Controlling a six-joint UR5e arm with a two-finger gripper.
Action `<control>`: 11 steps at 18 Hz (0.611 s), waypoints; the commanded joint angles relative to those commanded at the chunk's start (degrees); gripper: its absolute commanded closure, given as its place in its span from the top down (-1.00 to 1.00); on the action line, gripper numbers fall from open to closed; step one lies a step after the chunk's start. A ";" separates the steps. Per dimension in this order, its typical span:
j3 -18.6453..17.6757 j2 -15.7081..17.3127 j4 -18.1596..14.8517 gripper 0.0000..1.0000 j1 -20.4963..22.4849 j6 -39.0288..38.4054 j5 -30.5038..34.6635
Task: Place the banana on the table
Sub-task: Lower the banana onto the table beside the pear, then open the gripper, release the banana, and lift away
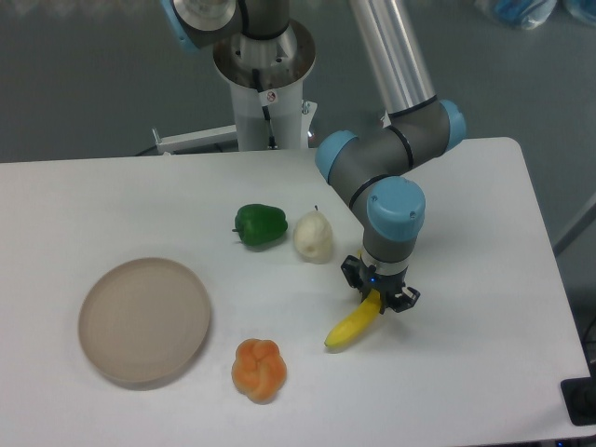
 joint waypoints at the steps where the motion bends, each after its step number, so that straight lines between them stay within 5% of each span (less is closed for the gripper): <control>1: -0.09 0.00 0.00 -0.55 0.00 0.71 0.09; 6: 0.00 0.00 0.00 -0.51 0.00 0.63 0.09; 7: 0.09 0.00 0.00 -0.42 0.00 0.63 0.09; 9: 0.35 0.09 -0.09 0.11 0.00 0.54 0.09; 11: 0.53 0.26 -0.09 0.29 0.00 0.02 0.00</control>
